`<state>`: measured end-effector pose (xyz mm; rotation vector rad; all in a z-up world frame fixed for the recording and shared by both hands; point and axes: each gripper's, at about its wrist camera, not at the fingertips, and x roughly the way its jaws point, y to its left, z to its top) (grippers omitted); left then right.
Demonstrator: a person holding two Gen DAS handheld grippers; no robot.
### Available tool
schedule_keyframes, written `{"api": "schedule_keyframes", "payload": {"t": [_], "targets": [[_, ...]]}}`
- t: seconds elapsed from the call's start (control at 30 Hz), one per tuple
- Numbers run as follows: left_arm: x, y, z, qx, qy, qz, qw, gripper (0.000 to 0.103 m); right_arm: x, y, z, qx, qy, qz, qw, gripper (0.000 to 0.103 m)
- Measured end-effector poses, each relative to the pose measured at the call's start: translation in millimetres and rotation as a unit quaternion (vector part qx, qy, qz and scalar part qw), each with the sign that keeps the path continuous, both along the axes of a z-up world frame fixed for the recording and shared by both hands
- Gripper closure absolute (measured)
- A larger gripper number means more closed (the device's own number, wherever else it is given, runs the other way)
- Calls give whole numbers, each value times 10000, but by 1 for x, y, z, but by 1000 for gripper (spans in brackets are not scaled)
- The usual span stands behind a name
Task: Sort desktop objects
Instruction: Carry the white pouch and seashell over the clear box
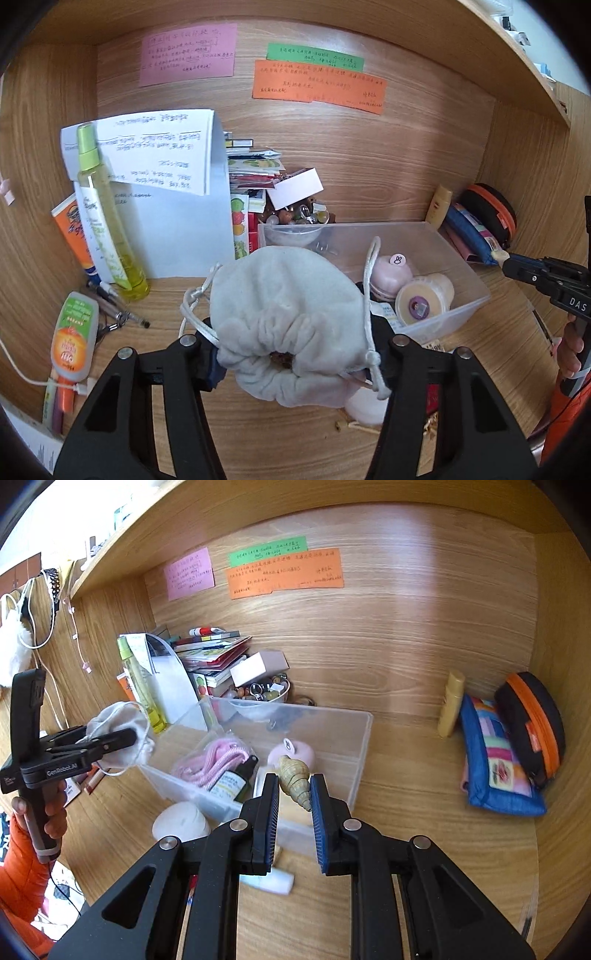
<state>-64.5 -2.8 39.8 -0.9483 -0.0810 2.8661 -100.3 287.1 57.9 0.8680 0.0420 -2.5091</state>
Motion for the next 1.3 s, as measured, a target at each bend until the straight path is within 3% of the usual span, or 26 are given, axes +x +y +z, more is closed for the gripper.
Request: {"api": "schedule_keyframes", "payload": {"t": [0.33, 0.7, 1.0, 1.17, 1.3], "targets": [[-32, 7, 13, 14, 222, 21, 9998, 46, -32, -17, 6, 183, -44, 15, 9998, 88], [-68, 20, 10, -60, 157, 3, 9999, 47, -73, -37, 4, 563, -144, -291, 9979, 88], [-94, 27, -19, -177, -156, -75, 9997, 46, -99, -41, -29, 649, -515, -383, 9958, 88], [-104, 21, -36, 56, -420, 85, 9991, 47, -102, -42, -41, 680, -594, -392, 9951, 88], [-101, 31, -41, -311, -293, 111, 9990, 46, -101, -44, -49, 786, -571, -482, 9941, 88]]}}
